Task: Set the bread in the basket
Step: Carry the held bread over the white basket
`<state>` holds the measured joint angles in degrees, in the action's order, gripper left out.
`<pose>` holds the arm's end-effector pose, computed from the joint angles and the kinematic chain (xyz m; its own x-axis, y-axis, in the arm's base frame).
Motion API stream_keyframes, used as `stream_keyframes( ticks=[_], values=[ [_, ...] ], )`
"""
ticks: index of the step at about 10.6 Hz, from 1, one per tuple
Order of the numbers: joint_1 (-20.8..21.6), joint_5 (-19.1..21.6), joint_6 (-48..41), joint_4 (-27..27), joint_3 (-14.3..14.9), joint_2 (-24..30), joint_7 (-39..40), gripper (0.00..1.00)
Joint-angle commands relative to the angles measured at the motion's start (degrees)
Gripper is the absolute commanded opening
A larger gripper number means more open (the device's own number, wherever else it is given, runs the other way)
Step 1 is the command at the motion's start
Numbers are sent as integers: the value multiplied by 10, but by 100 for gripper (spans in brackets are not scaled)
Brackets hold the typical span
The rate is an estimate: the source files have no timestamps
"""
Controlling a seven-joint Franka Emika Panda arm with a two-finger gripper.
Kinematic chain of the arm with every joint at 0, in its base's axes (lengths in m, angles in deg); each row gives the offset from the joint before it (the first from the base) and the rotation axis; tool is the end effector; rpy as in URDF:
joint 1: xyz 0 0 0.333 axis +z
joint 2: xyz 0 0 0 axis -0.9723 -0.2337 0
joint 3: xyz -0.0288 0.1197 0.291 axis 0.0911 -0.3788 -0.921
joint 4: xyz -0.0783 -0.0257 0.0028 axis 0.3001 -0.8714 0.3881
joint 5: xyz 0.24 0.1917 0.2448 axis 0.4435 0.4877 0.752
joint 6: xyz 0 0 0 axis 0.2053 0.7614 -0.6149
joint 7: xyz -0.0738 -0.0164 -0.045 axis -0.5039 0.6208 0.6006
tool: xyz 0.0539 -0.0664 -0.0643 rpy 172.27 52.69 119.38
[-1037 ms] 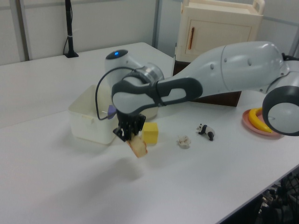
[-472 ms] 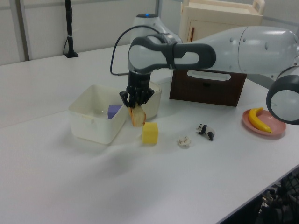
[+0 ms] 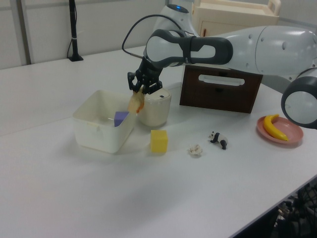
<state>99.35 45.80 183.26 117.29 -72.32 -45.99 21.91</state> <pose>0.6891 0.1586 0.4885 0.8543 -0.4847 0.1875 -0.4246 -0.8590 -0.2861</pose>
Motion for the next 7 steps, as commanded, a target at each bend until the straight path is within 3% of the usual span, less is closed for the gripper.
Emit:
stream_keyframes(
  ticks=[1,2,3,4,7],
  values=[
    [2,13,71,1,1,-11,-127,47],
    [2,7,83,1,2,-15,-164,78],
    [3,-1,91,0,2,-21,-183,92],
    [5,-16,91,-1,2,-22,-191,100],
    [9,-74,81,2,-1,-14,-171,100]
  ],
)
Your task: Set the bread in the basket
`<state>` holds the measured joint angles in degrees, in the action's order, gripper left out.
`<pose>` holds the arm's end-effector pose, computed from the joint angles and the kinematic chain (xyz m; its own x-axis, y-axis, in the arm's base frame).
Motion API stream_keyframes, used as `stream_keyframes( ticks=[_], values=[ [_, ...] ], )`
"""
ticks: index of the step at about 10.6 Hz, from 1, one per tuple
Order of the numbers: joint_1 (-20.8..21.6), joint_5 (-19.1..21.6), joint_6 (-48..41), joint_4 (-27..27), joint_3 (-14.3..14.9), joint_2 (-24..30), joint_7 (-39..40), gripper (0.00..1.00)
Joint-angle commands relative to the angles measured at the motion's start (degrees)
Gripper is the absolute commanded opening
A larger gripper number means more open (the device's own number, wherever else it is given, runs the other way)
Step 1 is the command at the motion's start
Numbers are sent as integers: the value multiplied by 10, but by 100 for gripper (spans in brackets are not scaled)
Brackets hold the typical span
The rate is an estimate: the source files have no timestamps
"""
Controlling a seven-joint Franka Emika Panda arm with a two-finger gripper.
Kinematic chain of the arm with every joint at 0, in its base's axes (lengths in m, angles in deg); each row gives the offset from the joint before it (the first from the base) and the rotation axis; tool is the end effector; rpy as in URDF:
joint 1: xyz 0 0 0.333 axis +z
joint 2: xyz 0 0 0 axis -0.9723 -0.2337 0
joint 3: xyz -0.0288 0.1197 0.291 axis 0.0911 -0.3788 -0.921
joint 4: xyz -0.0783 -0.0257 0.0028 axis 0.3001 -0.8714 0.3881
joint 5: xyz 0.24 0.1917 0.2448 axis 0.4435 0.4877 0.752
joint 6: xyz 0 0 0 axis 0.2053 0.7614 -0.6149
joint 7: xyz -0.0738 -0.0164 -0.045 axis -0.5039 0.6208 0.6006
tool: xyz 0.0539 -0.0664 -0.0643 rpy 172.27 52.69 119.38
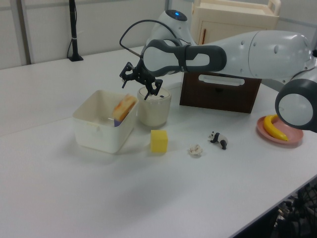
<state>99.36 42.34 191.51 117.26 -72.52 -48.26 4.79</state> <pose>0.7042 0.1611 0.4779 0.6793 -0.7032 0.2100 -0.6119 -0.7007 -0.3668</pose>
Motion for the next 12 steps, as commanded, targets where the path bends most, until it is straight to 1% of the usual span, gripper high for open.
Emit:
stream_keyframes(
  ticks=[1,3,5,7,8,9,10,12],
  values=[
    [9,-43,-31,3,1,15,32,100],
    [8,-43,-120,4,0,38,141,100],
    [1,-45,-217,4,1,57,276,100],
    [-7,-46,-304,14,8,87,397,100],
    [-14,-47,-347,25,10,108,429,100],
    [-20,-57,-372,37,10,136,438,100],
    [-26,-71,-384,53,10,163,439,100],
    [-52,-80,-385,78,10,200,446,100]
  ],
)
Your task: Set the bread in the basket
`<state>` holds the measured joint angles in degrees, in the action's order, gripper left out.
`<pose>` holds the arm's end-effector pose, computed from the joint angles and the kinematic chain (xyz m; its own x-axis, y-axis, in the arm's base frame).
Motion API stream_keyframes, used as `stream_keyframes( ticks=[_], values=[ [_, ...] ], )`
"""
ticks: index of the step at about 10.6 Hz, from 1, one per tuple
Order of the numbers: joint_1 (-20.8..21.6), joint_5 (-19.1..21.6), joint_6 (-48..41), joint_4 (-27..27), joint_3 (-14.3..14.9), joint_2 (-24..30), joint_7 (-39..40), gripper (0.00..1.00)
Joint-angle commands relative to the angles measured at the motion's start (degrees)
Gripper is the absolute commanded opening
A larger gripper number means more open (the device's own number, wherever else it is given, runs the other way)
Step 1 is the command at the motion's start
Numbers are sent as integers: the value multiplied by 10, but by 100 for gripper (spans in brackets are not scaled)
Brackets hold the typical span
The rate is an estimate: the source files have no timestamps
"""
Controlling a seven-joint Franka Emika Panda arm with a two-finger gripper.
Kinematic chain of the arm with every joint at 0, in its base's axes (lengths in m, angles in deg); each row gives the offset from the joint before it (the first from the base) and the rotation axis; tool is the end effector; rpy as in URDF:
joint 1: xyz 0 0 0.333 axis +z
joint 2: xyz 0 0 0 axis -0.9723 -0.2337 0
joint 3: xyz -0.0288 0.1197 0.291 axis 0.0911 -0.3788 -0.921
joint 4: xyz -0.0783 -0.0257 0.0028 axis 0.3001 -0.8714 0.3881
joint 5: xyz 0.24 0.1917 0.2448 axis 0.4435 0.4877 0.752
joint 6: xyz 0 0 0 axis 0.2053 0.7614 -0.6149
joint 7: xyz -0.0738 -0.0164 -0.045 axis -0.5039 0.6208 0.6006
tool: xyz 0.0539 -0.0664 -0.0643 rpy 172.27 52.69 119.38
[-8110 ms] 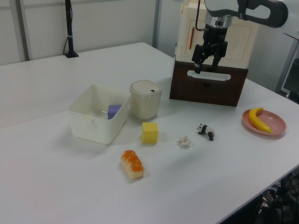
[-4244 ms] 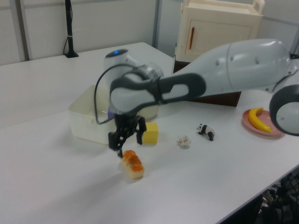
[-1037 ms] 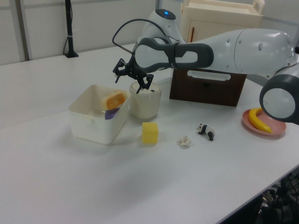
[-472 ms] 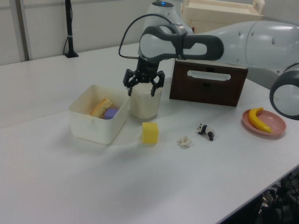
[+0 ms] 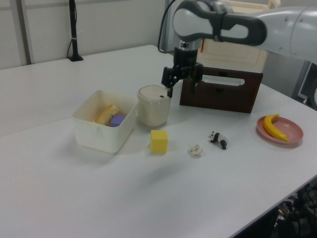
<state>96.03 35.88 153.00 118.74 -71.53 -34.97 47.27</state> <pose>0.6145 0.0848 0.5481 0.9980 -0.0492 -0.0386 -0.0491 -0.9988 0.0011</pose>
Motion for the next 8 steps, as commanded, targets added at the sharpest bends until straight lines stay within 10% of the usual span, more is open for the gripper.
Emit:
stream_keyframes(
  ticks=[1,8],
  values=[
    [-35,-16,1,63,0,68,47,100],
    [-74,-9,6,56,0,63,92,100]
  ],
)
